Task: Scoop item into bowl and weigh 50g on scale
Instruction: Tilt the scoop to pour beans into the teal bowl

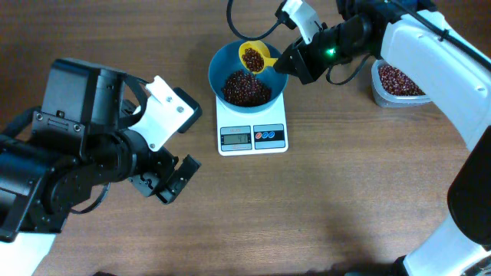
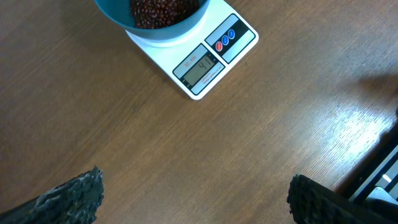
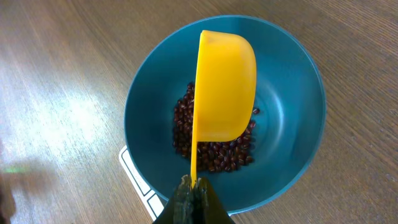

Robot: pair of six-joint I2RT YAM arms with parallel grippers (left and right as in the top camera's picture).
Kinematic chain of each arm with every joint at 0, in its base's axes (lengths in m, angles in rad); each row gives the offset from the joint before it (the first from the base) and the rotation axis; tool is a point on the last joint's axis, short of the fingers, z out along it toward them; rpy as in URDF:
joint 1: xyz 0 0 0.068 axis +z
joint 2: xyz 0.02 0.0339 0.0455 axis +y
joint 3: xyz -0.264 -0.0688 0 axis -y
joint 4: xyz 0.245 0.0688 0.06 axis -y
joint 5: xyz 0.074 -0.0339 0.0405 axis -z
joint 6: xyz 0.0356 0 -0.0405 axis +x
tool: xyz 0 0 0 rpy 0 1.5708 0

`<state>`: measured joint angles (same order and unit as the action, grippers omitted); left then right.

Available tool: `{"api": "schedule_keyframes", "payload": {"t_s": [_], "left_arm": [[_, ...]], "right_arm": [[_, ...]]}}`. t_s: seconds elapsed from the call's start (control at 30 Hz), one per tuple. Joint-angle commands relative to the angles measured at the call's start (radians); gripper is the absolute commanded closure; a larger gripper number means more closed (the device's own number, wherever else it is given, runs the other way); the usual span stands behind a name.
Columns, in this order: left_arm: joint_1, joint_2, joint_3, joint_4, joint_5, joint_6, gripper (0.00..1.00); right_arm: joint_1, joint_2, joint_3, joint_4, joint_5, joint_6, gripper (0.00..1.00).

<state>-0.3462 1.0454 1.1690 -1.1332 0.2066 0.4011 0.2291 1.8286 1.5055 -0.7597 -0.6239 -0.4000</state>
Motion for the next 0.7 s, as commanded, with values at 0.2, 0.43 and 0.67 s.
{"api": "schedule_keyframes", "payload": {"t_s": [0.2,0.43,0.67], "left_arm": [[0.004,0.0,0.006,0.001,0.014,0.009,0.01],[0.004,0.0,0.006,0.001,0.015,0.009,0.01],[0.004,0.0,0.006,-0.005,0.015,0.009,0.01]], "right_arm": [[0.006,-0.058,0.025,0.004,0.028,0.019,0.96],[0.053,-0.066,0.047,-0.012,0.112,0.019,0.96],[0.075,-0.066,0.055,-0.041,0.142,0.019,0.96]]}}
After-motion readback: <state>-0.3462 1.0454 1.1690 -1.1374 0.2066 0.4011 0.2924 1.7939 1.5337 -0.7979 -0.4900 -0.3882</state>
